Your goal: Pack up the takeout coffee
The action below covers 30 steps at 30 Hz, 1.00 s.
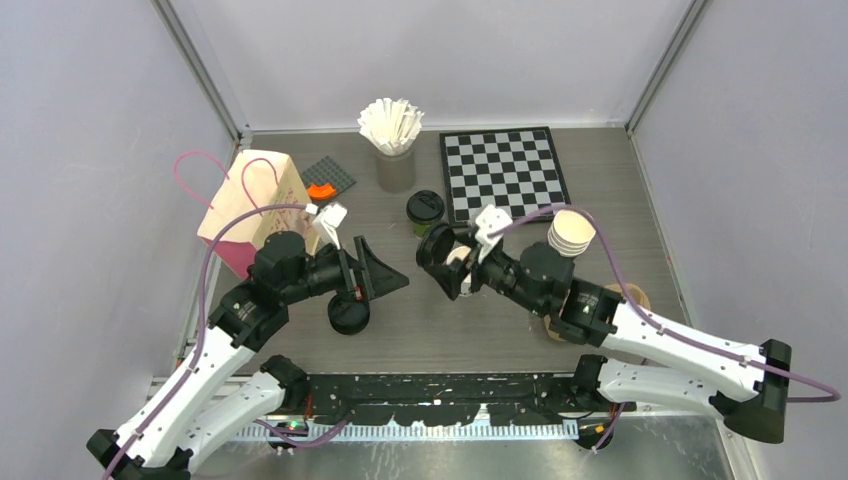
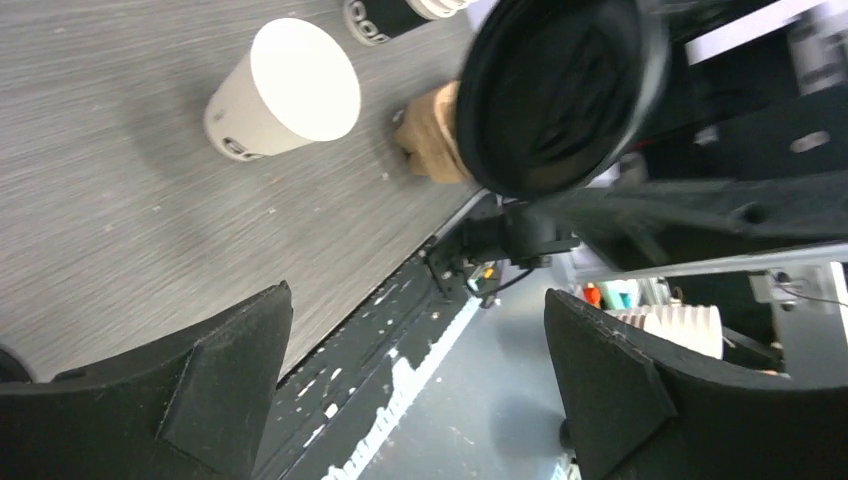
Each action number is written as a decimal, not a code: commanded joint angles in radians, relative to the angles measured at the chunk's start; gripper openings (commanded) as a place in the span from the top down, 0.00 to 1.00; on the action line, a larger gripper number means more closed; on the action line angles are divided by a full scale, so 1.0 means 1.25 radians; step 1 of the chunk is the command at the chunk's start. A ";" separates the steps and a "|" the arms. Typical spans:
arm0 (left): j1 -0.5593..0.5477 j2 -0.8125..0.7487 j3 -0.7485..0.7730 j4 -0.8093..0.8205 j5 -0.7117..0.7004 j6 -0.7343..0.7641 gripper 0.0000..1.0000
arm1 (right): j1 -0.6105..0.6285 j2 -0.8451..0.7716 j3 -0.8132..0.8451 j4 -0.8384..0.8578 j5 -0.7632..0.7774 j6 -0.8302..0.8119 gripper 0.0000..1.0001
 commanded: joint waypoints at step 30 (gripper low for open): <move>-0.002 -0.141 -0.035 -0.226 -0.193 0.280 0.00 | -0.252 0.621 0.768 -1.082 -0.011 0.171 0.28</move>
